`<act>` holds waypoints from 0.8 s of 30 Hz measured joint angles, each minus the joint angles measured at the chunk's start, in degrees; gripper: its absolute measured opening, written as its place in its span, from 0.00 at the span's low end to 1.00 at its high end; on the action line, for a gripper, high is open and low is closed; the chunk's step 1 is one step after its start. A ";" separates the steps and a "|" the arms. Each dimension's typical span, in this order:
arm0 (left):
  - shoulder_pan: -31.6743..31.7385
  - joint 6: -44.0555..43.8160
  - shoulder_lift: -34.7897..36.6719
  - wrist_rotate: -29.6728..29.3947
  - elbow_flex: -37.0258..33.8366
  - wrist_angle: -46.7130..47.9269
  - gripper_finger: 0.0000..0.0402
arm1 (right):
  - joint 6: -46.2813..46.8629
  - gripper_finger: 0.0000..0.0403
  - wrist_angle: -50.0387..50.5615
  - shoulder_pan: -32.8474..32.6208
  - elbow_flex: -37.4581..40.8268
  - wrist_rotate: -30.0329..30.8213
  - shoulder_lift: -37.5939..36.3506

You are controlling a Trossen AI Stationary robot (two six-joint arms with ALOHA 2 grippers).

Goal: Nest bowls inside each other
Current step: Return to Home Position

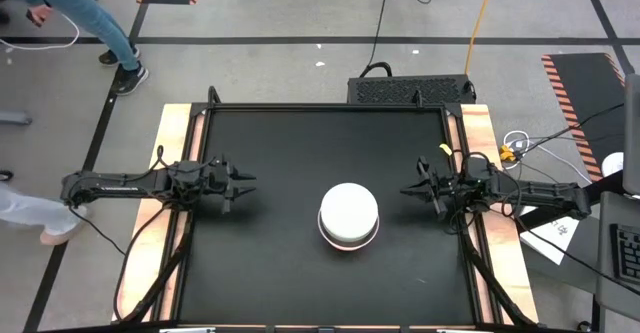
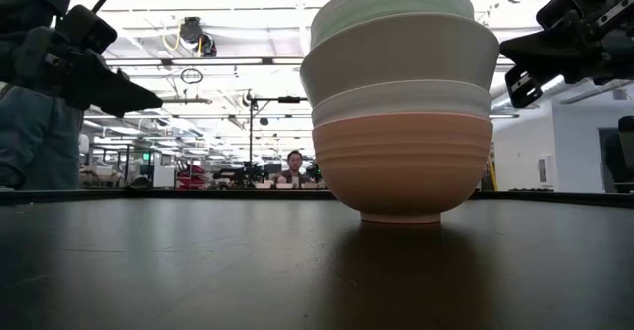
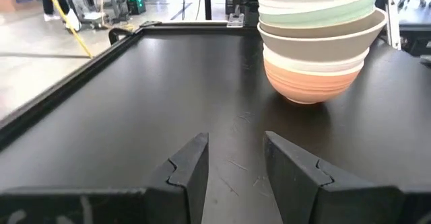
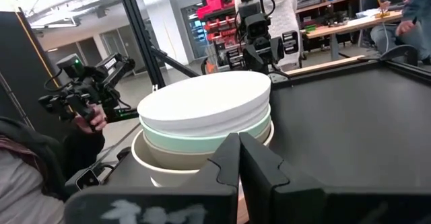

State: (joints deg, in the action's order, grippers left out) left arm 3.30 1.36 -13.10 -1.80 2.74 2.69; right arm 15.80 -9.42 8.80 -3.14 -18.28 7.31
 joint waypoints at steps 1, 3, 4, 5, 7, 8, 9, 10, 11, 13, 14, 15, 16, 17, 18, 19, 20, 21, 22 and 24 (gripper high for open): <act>0.01 -1.02 0.00 0.00 0.00 0.06 0.36 | 0.00 0.00 -0.04 0.00 0.00 0.01 0.00; -0.01 -2.47 -0.02 0.04 0.00 0.25 0.36 | 0.01 0.00 -0.08 0.00 0.00 0.02 0.00; 0.01 -2.63 0.00 0.04 0.00 0.21 0.36 | 0.01 0.00 -0.10 0.00 0.00 0.02 0.00; 0.01 -2.70 0.00 0.04 0.00 0.21 0.36 | -0.01 0.00 -0.12 0.00 0.00 0.04 0.00; 0.01 -2.52 -0.01 0.04 0.00 0.23 0.36 | -0.01 0.00 -0.14 0.00 0.00 0.04 0.00; 0.00 -2.16 0.00 0.04 0.00 0.21 0.36 | -0.01 0.00 -0.14 0.00 0.00 0.06 0.00; 0.01 -1.81 0.00 0.05 0.00 0.23 0.36 | -0.01 0.00 -0.16 0.00 0.00 0.06 0.00; 0.01 -1.60 0.00 0.07 0.00 0.23 0.36 | -0.01 0.00 -0.16 0.00 0.00 0.06 0.00; 0.00 -1.61 0.00 0.07 0.00 0.22 0.36 | 0.00 0.00 -0.16 0.00 0.00 0.07 0.00; 0.00 -1.77 0.00 0.07 0.00 0.22 0.36 | -0.01 0.00 -0.16 0.00 0.00 0.08 0.00; 0.01 -1.70 -0.02 0.07 0.00 0.22 0.36 | -0.01 0.00 -0.16 0.00 0.00 0.08 0.00; -0.01 -1.70 -0.02 0.09 0.00 0.23 0.36 | -0.01 0.00 -0.16 0.00 0.00 0.08 0.00; 0.00 -1.70 0.00 0.09 0.00 0.23 0.36 | -0.01 0.00 -0.16 0.00 0.00 0.10 0.00; -0.01 -1.70 0.00 0.09 0.00 0.21 0.36 | -0.01 0.00 -0.16 0.00 -0.02 0.10 0.00; 0.01 -1.70 0.00 0.09 0.00 0.21 0.36 | -0.01 0.00 -0.16 0.00 -0.02 0.10 0.00; 0.00 -1.70 0.00 0.11 0.00 0.21 0.36 | -0.01 0.00 -0.16 0.00 -0.02 0.10 0.00; 0.00 -1.69 0.00 0.11 0.00 0.21 0.36 | -0.01 0.00 -0.16 0.00 -0.02 0.10 0.00; 0.01 -1.68 0.00 0.11 0.00 0.21 0.36 | -0.01 0.00 -0.16 0.00 -0.02 0.10 0.00; -0.01 -1.68 -0.01 0.12 0.00 0.21 0.36 | -0.01 0.00 -0.16 0.00 -0.02 0.11 0.00; 0.00 -1.68 0.00 0.13 0.00 0.21 0.36 | -0.01 0.00 -0.17 0.00 -0.02 0.12 0.00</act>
State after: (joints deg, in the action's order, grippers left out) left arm 3.29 -0.32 -13.10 -1.67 2.74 2.90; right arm 15.79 -9.59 8.80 -3.16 -18.15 7.31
